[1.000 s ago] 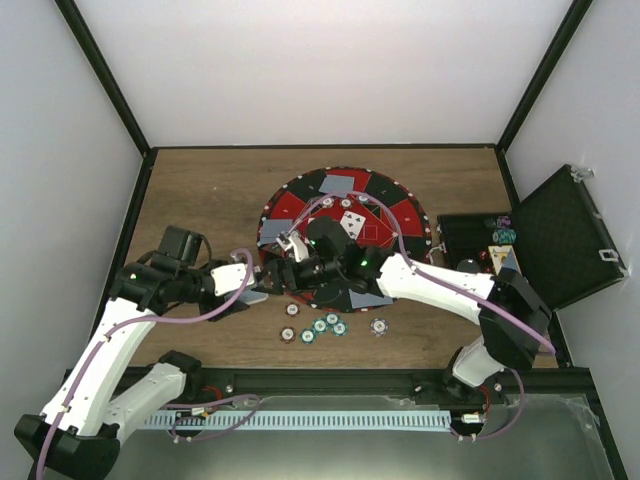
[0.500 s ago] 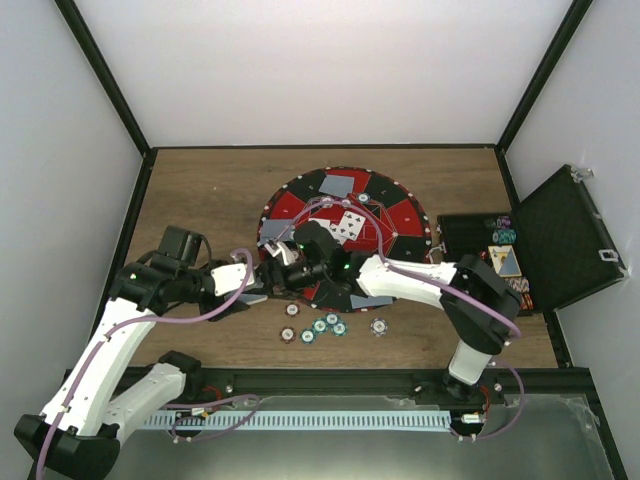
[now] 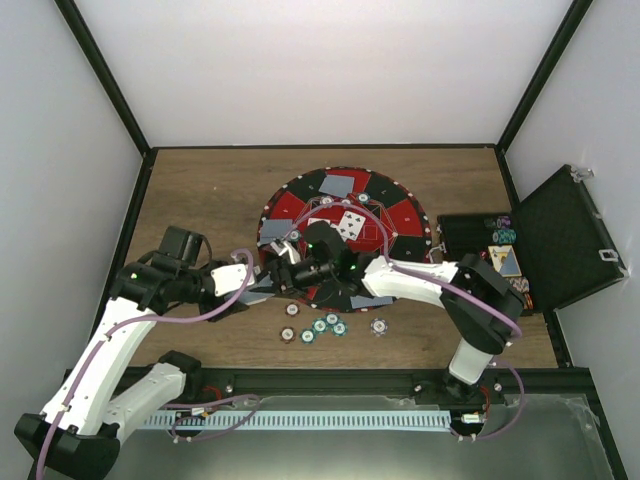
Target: Distribute texas hold em gaming equipment
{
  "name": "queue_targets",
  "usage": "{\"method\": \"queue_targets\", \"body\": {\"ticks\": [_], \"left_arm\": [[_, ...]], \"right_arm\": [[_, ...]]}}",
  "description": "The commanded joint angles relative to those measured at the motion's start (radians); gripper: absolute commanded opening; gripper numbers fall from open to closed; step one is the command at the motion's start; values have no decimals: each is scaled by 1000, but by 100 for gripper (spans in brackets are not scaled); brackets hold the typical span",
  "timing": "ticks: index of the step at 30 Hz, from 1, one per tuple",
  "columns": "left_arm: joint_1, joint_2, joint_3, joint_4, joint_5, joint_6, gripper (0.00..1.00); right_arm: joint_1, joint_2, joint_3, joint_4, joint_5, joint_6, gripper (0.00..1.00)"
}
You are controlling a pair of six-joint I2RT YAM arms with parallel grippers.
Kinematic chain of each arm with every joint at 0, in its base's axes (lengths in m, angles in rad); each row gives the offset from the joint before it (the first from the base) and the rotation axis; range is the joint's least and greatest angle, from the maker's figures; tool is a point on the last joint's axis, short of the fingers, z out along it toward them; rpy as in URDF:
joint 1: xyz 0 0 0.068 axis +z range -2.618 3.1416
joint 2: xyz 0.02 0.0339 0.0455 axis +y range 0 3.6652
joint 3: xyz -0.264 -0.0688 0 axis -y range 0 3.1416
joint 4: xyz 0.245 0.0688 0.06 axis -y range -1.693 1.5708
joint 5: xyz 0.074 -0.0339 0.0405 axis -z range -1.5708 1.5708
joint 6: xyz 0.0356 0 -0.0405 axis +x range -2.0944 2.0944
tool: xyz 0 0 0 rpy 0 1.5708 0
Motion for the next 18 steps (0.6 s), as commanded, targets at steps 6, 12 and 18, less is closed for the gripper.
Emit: {"method": "queue_targets", "body": {"ticks": [6, 12, 18], "left_arm": [[1, -11, 24, 19, 38, -1, 10], [1, -10, 19, 19, 29, 2, 10], [2, -10, 14, 21, 29, 2, 10]], "right_arm": [[-47, -74, -47, -76, 37, -20, 58], [-49, -126, -42, -102, 51, -27, 38], [-56, -179, -49, -135, 62, -36, 16]]}}
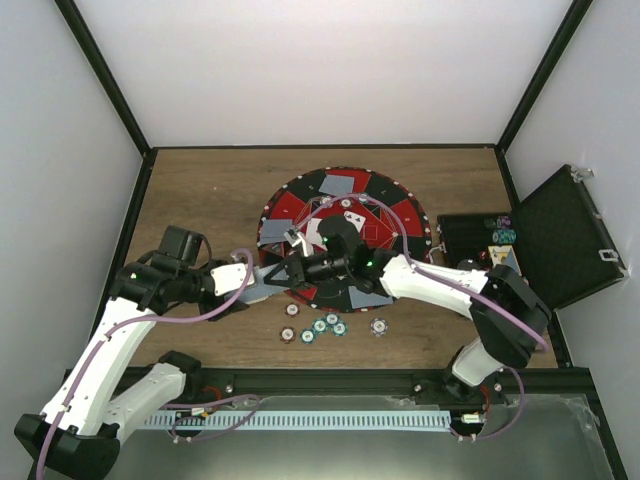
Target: Distribute texas hold em gaming equipment
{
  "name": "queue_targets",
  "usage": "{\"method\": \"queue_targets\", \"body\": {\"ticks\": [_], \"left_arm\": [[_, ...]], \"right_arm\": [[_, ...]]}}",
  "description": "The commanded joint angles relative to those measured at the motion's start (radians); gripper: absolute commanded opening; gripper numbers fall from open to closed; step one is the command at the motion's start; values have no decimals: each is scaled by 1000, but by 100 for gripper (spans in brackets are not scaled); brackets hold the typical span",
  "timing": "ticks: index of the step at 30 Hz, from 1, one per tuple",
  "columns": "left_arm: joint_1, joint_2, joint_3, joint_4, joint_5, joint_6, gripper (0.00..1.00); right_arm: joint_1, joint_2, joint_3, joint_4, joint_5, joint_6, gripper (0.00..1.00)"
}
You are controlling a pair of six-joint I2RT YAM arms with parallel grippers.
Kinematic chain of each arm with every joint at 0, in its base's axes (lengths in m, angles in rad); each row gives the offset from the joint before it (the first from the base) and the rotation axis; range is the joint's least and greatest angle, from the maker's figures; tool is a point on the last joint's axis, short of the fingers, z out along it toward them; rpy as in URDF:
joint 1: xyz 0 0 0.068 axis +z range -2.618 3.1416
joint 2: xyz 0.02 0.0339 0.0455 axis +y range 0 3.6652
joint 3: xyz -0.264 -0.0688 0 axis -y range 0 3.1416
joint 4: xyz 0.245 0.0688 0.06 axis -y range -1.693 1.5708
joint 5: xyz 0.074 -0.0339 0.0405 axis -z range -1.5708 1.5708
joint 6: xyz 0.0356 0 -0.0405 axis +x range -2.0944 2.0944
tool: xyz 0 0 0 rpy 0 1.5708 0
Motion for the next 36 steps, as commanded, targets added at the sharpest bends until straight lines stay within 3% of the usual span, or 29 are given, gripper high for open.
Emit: {"method": "queue_targets", "body": {"ticks": [1, 12, 21, 27, 36], "left_arm": [[1, -10, 14, 18, 36, 2, 10], [1, -9, 13, 17, 22, 5, 11], [1, -1, 16, 18, 24, 5, 11], [1, 4, 17, 16, 23, 6, 11], [2, 6, 12, 11, 13, 10, 10]], "right_arm": [[-18, -48, -8, -74, 38, -20, 13], [-137, -173, -82, -119, 4, -41, 2], [-432, -217, -67, -294, -34, -193, 1], [-661, -26, 74, -500, 109, -411, 1], [-734, 341, 379, -613, 125, -519, 2]]}}
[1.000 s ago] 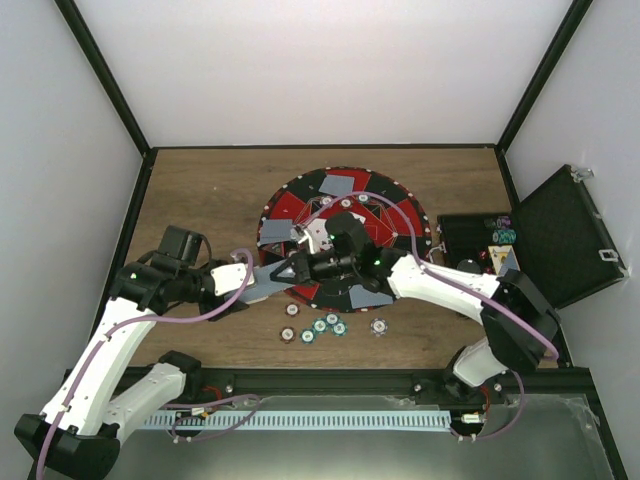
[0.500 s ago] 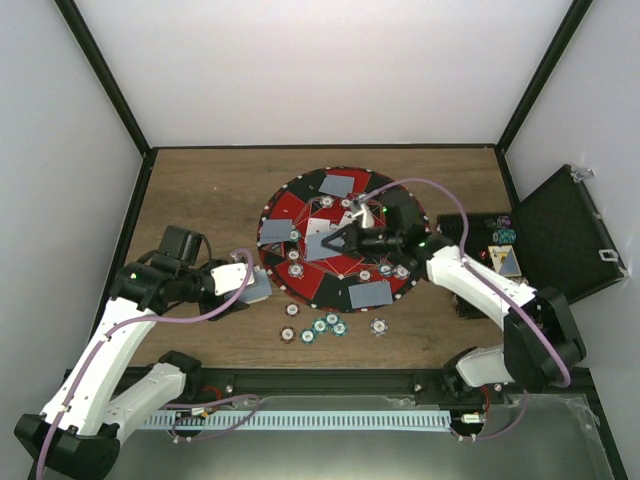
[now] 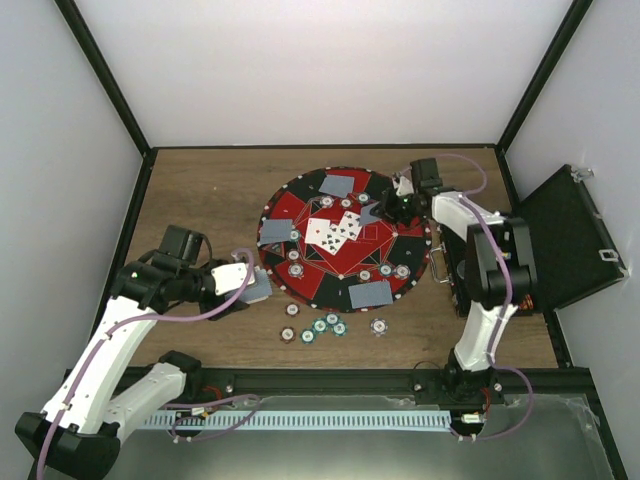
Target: Distribute texas hold em gaming equipment
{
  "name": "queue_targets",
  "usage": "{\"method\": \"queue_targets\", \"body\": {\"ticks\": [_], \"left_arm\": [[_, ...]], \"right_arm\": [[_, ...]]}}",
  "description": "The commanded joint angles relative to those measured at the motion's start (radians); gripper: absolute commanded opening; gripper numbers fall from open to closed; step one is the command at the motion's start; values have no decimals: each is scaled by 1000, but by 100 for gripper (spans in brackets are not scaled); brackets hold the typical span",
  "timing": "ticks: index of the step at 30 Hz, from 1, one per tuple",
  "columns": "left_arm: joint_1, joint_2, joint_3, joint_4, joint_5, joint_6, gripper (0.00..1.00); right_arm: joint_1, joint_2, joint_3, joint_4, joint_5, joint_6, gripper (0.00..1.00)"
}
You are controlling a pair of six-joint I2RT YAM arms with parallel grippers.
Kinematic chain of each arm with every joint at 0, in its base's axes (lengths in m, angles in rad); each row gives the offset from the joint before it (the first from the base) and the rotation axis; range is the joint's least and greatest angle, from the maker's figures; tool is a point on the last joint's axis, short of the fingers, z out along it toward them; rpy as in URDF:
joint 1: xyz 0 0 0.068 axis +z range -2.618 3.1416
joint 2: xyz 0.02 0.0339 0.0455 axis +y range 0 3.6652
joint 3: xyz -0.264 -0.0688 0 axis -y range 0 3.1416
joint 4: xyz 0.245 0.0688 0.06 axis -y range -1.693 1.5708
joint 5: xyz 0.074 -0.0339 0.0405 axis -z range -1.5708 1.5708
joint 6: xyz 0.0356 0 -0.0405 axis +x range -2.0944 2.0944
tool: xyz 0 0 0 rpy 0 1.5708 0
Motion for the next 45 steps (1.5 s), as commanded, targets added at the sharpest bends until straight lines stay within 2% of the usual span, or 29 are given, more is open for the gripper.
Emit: {"method": "queue_targets", "body": {"ticks": [1, 6, 7, 11, 12, 17, 21, 23, 25, 29, 33, 39, 45], "left_arm": [[2, -1, 11, 7, 13, 8, 10], [2, -2, 14, 5, 5, 9, 10], [1, -2, 13, 5, 5, 10, 10], [2, 0, 19, -1, 13, 9, 11], [1, 2, 23, -7, 17, 8, 10], [2, 3, 29, -9, 25, 2, 11], [2, -5, 26, -7, 29, 1, 11], [2, -8, 25, -7, 29, -1, 10], [1, -9, 25, -3, 32, -5, 11], [1, -9, 21, 5, 42, -12, 10], [1, -6, 21, 8, 49, -15, 10], [1, 1, 20, 15, 55, -15, 11], [2, 4, 17, 20, 57, -15, 10]], "right_arm": [[-2, 118, 134, -80, -3, -76, 2], [-1, 226, 199, -114, 36, -90, 8], [-2, 238, 204, -121, 52, -94, 12], [-1, 250, 227, -180, 178, -113, 49], [-1, 239, 231, -193, 209, -115, 53], [13, 164, 266, -275, 405, -116, 66], [62, 98, 282, -323, 491, -114, 71], [103, 42, 255, -307, 453, -97, 73], [153, -28, 196, -247, 352, -64, 76], [298, -194, 38, -47, 122, 83, 88], [462, -280, -76, 148, 16, 218, 95], [632, -317, -208, 378, -59, 360, 95], [733, -282, -250, 496, -80, 422, 93]]}}
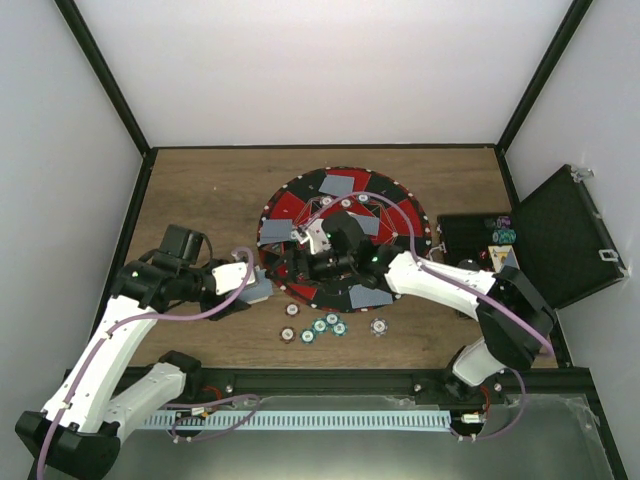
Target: Distribute texas hold em gaming equipment
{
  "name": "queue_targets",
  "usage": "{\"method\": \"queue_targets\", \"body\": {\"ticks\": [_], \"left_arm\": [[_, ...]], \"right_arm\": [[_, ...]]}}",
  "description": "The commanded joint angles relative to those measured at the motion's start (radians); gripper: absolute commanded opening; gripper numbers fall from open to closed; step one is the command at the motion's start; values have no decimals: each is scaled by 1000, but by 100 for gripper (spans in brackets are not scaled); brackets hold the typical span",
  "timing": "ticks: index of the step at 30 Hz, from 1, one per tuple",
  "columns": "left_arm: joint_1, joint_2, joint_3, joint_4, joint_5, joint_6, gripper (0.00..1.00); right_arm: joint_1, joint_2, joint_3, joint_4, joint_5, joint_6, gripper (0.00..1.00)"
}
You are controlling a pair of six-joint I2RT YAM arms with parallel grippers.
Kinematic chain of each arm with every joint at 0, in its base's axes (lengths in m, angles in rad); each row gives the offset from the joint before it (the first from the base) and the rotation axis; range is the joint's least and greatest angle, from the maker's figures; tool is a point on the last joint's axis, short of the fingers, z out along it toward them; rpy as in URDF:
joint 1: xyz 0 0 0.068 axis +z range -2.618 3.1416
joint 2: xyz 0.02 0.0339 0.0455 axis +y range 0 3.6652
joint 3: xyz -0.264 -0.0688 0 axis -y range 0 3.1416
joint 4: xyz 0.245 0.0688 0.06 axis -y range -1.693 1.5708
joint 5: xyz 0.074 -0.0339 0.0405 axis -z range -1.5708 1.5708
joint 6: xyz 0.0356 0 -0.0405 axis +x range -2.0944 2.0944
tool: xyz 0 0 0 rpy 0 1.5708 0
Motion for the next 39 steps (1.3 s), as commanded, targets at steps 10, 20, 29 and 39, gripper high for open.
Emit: {"method": "queue_targets", "body": {"ticks": [10, 20, 29, 39], "left_arm": [[2, -2, 15, 17, 31, -7, 10], [2, -3, 19, 12, 30, -6, 11], [2, -7, 20, 11, 36, -3, 11], [2, -6, 13, 14, 29, -2, 11]], "right_arm": [[104, 103, 21, 250, -71, 126, 91], [105, 170, 63, 237, -62, 128, 78], [45, 129, -4, 195, -41, 104, 61], [17, 73, -20, 165, -32, 90, 28]]}}
